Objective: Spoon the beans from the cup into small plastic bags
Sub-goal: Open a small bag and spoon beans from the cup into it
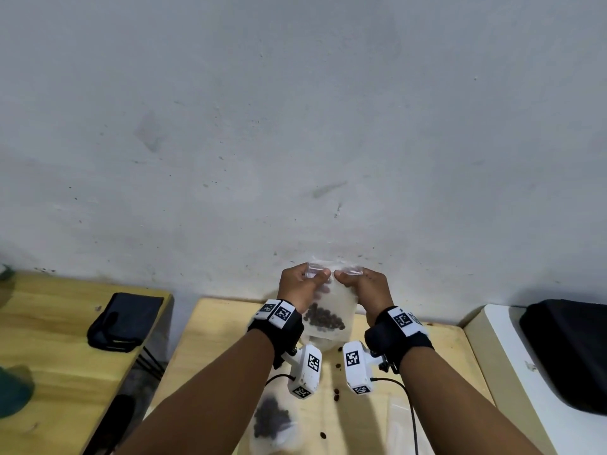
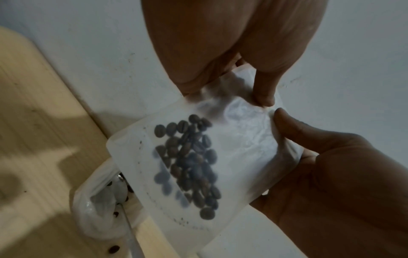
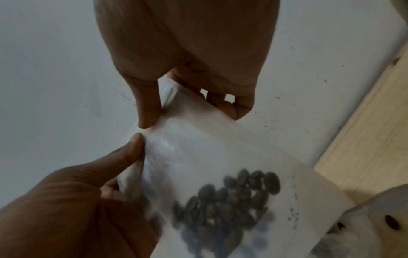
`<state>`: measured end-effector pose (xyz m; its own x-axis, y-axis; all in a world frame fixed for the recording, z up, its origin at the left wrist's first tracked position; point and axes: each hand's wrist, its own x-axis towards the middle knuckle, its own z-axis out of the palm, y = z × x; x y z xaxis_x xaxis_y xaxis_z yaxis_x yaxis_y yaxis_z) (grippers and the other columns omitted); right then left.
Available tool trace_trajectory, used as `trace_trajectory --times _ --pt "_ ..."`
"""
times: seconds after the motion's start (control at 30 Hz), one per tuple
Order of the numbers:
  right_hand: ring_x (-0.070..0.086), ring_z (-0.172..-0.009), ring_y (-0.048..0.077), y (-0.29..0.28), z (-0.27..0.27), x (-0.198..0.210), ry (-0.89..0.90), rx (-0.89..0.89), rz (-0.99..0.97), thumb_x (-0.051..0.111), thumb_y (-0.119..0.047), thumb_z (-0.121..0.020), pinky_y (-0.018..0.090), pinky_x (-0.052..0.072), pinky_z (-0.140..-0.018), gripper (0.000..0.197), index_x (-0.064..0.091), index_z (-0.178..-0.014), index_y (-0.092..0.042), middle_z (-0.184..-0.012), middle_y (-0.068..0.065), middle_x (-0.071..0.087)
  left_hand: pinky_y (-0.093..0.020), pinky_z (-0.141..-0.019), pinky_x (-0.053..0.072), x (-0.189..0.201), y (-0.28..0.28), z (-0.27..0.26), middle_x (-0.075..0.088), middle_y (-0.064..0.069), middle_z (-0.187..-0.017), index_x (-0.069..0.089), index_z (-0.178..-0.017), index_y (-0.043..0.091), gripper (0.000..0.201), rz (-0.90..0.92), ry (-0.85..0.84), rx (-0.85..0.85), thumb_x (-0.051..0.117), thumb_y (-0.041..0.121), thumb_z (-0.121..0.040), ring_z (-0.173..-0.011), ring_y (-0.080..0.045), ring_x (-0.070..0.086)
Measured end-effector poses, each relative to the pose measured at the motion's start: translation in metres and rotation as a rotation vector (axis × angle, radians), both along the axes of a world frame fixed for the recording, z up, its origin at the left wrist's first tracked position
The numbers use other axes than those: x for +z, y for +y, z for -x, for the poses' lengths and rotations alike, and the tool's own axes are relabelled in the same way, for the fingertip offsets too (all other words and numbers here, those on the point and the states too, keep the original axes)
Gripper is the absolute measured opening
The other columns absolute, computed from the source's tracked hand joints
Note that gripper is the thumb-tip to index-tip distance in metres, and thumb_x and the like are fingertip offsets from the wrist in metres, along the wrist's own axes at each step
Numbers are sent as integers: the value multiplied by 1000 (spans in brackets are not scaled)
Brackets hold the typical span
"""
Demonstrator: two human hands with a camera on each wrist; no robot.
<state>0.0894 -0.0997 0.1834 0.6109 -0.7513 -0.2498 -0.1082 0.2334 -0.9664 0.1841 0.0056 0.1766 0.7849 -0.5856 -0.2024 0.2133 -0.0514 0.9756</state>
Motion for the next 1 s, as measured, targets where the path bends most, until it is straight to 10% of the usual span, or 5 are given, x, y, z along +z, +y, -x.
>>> trace_trajectory --times 0.47,1.0 --pt "38 -55 12 -6 10 0 41 -31 10 80 -13 -75 25 34 -58 37 53 -52 -20 -60 -5 50 -28 -60 50 -1 8 -8 72 -5 -78 69 -95 2 21 23 114 -8 66 22 -88 -62 -16 64" --pt "39 -58 13 -1 8 -4 101 4 29 78 -26 -79 25 31 -55 18 65 -73 -16 -65 -6 62 -30 -64 51 -13 18 -17 71 -8 -82 70 -91 7 18 30 180 -23 59 22 -92 -62 -22 66"
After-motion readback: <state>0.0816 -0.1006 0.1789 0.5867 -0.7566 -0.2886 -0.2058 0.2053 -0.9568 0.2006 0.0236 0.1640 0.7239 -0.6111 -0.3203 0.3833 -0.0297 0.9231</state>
